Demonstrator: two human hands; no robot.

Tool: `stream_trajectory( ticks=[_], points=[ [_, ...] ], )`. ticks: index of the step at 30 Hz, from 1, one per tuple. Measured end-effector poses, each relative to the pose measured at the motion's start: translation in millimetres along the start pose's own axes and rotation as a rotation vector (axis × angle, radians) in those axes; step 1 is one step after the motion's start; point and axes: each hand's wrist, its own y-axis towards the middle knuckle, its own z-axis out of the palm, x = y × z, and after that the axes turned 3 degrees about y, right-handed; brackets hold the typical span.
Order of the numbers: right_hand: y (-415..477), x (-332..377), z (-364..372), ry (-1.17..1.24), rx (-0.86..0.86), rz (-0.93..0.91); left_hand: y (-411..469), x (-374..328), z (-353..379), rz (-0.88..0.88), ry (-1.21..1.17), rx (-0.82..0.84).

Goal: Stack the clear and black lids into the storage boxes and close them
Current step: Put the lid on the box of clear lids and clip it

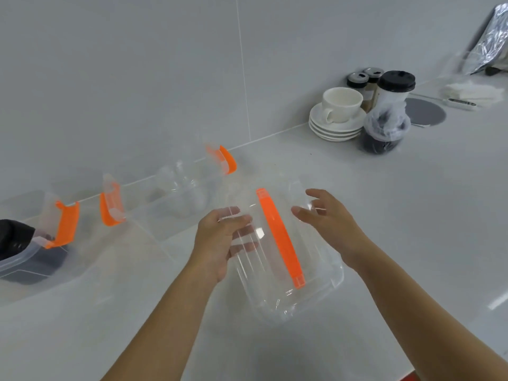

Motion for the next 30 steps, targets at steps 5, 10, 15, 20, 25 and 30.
stream_trajectory(
  ticks=[5,10,15,20,25,30],
  points=[
    [3.4,43.7,7.3,0.045,-0.022,-0.131,-9.1,-34.0,-27.3,0.163,-0.086,-0.017],
    [4.0,68.7,18.2,0.167,-0.13,-0.212,-14.6,-56.3,-50.7,0.295,-0.347,-0.08],
    [-0.6,77.7,46.5,0.419,-0.056,-0.135,-15.4,-61.9,-72.1,0.354,-0.68,-0.125],
    [-8.6,84.0,93.1,0.552,0.074,-0.08,-15.3,-56.1,-82.5,0.362,-0.806,-0.185],
    [-6.5,85.0,119.8,0.628,0.048,-0.114,-19.6,-53.6,-92.8,0.398,-0.775,-0.287],
    [5.4,93.5,119.4,0.569,0.064,-0.162,-23.5,-57.9,-112.4,0.453,-0.744,-0.313]
  ],
)
